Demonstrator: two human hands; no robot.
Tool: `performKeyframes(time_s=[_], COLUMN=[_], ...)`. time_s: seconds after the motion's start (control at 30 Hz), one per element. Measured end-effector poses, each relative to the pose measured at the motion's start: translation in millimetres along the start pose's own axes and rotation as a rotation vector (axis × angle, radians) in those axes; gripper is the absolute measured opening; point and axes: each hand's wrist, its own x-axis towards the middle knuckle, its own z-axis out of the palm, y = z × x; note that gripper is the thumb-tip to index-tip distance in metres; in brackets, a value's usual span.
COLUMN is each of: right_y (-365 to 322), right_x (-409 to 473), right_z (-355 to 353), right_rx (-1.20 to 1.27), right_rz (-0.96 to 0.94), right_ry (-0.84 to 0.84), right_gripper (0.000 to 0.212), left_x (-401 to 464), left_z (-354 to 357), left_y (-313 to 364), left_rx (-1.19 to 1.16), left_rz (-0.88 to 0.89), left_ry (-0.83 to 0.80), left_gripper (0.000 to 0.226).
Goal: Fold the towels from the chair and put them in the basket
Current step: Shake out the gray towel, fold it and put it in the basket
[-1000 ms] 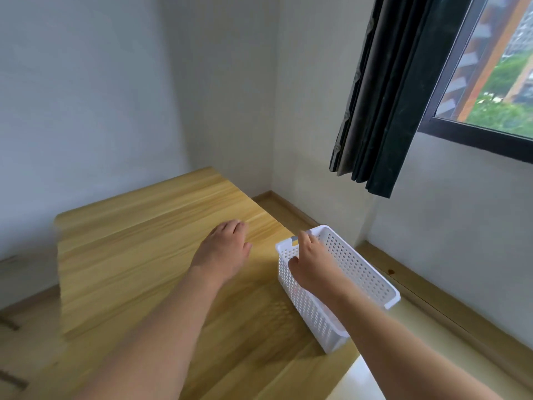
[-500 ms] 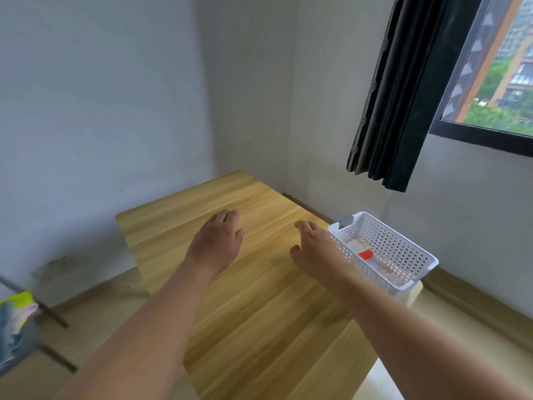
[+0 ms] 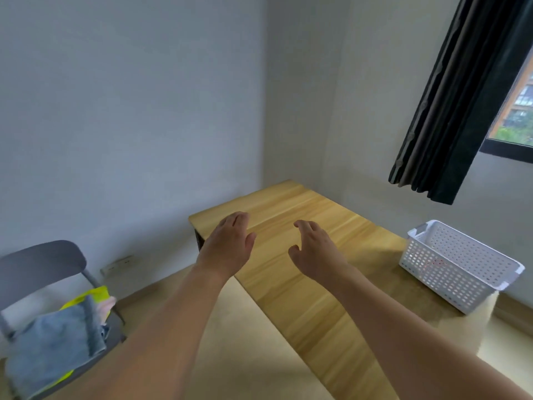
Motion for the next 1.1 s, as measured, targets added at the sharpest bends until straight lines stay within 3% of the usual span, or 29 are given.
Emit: performKeyframes(time_s=[0.33,0.47,0.63,0.8,1.1], right_y=[-130,-212,-321,-413,-475], right_x=[34,53,82,103,171], right_z=[72,123,196,264,320], right_rx=[0.023,0.053,0.078,0.089,0.071], right_rz=[-0.060,-0.090,-0.100,-0.043,0.028], right_ry=[-0.032,-0.051,-0.042,-0.131,-0.147], right_gripper=[0.057,0.058,0.055,0.055,0.053], left_x=[-26,-46,-48,-62,-32], left_z=[-66,-91,-128,-147,-161], left_y=[-180,-274,-399,-513,-615], left_rx=[0.100,0.165,0.111,0.075,0.090], left_rz=[-0.102,-0.102,-0.149,-0.197,-0.179], left_ry=[-0.048,-0.103,-0.046,-0.148,-0.173], left_gripper=[0.049,0.049,0.047,0.046,0.047])
